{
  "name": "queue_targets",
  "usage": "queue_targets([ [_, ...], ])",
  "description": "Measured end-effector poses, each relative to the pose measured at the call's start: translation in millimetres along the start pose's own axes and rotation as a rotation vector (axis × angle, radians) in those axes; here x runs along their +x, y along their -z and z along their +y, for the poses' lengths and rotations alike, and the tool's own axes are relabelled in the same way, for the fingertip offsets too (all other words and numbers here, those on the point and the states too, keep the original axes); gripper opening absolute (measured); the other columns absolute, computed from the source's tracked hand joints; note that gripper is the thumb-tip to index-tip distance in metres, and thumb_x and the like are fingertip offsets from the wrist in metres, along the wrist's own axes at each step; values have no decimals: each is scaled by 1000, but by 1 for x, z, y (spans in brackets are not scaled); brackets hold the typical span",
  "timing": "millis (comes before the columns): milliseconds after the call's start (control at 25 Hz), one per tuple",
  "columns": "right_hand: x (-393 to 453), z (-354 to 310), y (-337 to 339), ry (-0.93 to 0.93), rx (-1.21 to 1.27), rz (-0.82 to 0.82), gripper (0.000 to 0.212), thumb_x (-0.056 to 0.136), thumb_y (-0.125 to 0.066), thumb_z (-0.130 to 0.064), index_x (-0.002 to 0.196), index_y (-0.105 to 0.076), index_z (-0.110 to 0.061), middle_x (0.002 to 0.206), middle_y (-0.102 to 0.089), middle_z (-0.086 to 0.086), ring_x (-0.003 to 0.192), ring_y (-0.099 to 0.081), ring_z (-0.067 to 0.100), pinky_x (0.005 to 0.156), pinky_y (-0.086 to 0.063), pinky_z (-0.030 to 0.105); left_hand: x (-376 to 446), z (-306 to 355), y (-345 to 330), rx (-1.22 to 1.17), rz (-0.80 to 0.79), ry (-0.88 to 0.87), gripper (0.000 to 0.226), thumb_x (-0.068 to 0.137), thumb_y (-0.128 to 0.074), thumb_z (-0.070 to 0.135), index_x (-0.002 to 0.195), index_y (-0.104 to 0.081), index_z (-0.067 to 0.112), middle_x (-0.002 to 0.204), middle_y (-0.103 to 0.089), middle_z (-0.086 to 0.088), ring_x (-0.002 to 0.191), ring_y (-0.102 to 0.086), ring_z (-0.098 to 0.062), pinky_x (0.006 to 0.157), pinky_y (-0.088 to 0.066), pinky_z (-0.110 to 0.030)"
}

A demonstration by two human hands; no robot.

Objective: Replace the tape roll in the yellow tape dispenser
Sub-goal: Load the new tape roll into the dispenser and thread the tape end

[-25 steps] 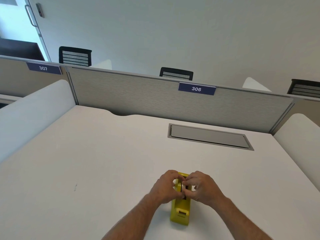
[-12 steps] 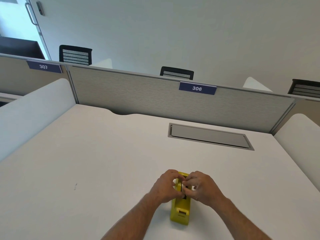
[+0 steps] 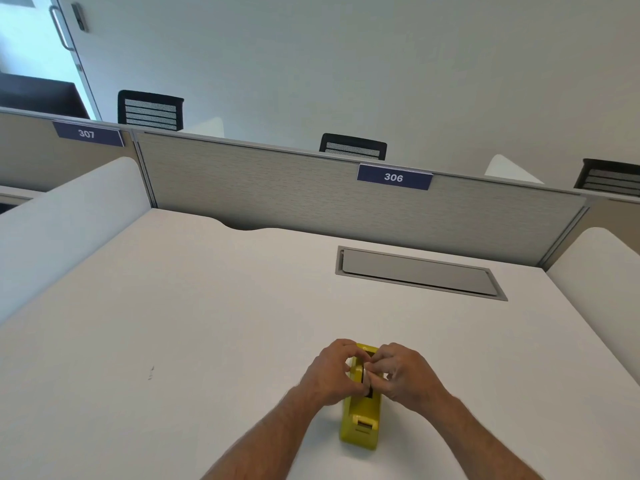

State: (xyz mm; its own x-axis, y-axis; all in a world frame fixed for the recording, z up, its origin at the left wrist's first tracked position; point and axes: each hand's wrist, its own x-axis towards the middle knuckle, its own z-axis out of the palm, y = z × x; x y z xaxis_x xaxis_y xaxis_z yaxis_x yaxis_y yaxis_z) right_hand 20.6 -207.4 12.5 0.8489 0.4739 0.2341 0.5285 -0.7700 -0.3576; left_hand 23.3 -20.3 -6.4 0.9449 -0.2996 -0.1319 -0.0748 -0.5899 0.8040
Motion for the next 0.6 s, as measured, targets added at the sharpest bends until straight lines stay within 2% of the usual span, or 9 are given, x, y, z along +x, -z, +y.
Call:
queue_targets([
  [200,-3,0,1,21,-43,26,21,79,-64,-44,85,-77,-28,86,-71,-14,76,-55,3,58,-54,28,0,-2,0,18,-7,-2,55,66,-88,37,116,-65,38,139,-46,13,107,-56,-13,90,-54,-27],
  [320,-9,-2,-2,85,-86,82,9,77,-75,-35,82,-75,-28,87,-72,-12,79,-62,10,53,-55,29,0,-4,0,23,-16,-9,58,65,-88,39,118,-65,38,141,-45,13,105,-58,-13,88,-54,-26],
  [600,-23,-3,-9,77,-13,136,17,72,-85,-21,81,-74,-30,92,-69,-9,83,-63,13,57,-56,30,0,-3,3,49,-30,-22,64,68,-87,39,128,-64,34,145,-44,12,106,-59,-12,88,-53,-26],
])
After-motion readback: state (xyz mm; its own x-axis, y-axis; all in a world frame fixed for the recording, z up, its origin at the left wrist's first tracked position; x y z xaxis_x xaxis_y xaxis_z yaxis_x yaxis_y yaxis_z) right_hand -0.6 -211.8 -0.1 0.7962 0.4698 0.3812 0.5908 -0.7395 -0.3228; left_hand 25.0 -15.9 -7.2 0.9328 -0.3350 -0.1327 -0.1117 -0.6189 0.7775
